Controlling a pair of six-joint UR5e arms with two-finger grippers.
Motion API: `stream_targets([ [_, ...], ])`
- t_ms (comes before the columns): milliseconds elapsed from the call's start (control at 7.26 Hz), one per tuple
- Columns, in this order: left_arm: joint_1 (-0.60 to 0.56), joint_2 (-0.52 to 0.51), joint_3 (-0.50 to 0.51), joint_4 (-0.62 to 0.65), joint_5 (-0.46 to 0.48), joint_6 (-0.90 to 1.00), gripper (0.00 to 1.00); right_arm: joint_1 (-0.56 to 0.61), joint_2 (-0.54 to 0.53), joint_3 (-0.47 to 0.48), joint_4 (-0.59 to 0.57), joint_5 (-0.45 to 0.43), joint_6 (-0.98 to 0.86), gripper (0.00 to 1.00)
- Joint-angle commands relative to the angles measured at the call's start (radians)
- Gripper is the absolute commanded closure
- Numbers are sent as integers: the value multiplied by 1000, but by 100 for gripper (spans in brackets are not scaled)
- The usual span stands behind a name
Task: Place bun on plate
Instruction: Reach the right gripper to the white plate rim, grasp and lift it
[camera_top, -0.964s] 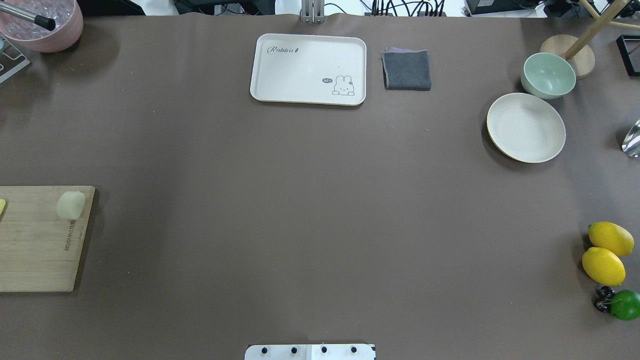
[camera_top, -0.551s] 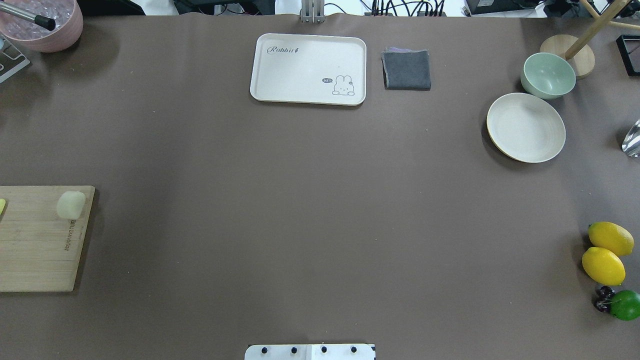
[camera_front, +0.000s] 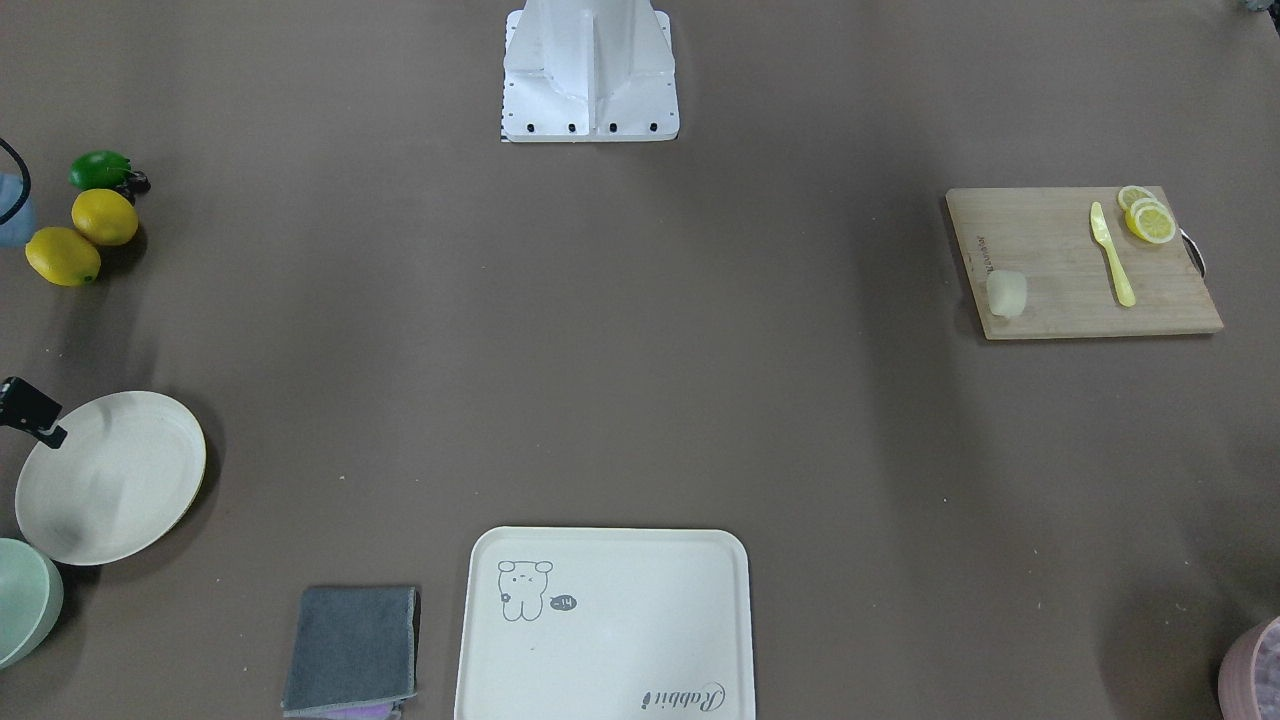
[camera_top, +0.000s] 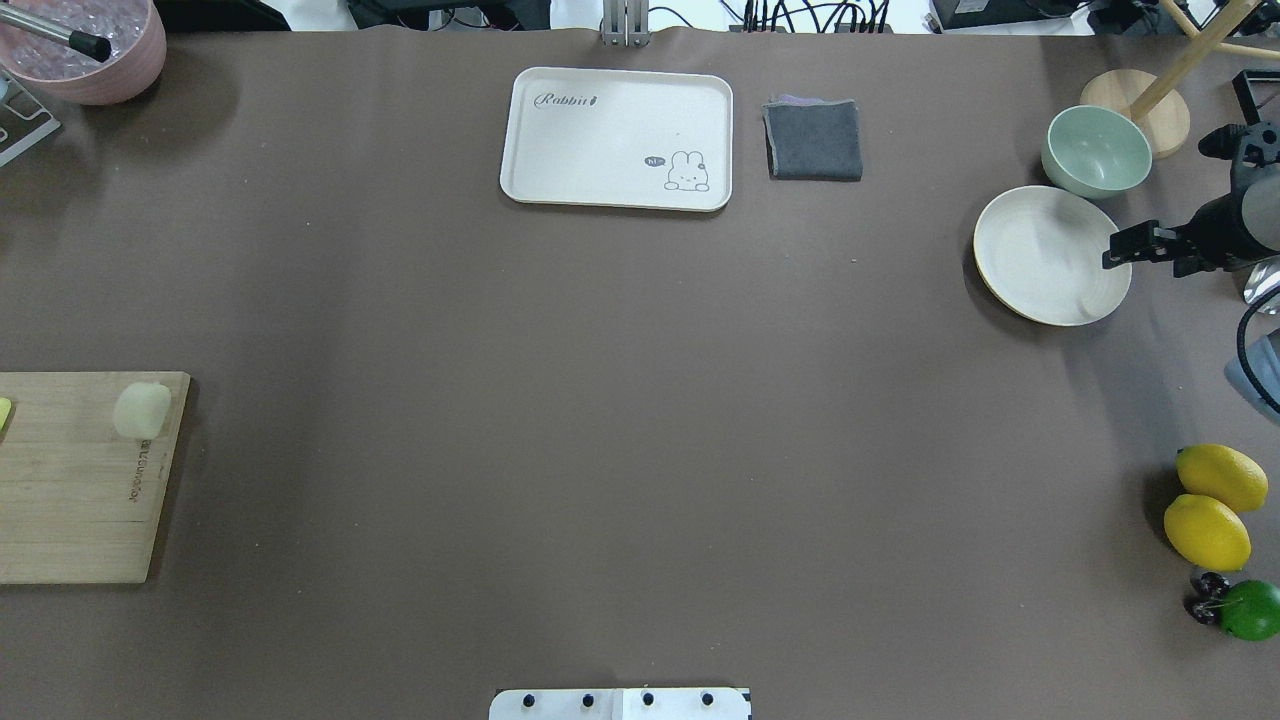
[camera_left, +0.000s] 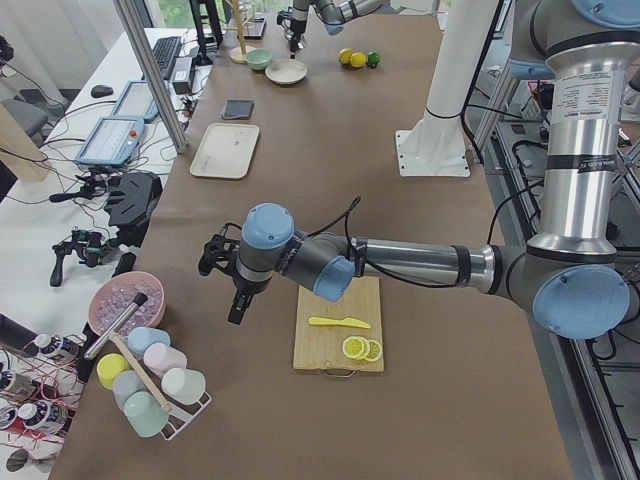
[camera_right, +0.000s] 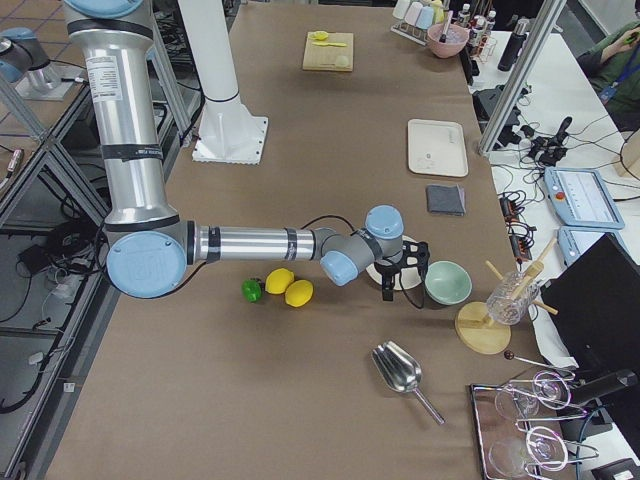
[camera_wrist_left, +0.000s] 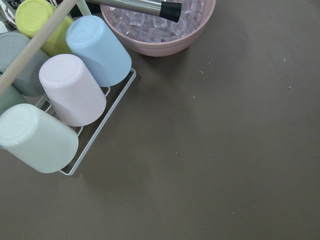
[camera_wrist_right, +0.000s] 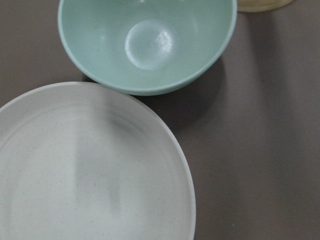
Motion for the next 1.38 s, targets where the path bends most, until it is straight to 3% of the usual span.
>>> stream_targets([
  [0,6,1,1,0,0,-2,2,-43,-1,-9,18,-22,25,0],
  [275,6,2,1,0,0,0,2,-43,-10,-33,18,-20,25,2],
  [413,6,2,1,-2,-2,0,2,-43,-12,-36,18,-20,25,27],
  [688,8,2,1,-2,-6,3,2,-45,-10,-34,20,-22,25,100],
  [1239,8,1,1,0,-6,0,2,-22,2,5,18,-9,29,100],
])
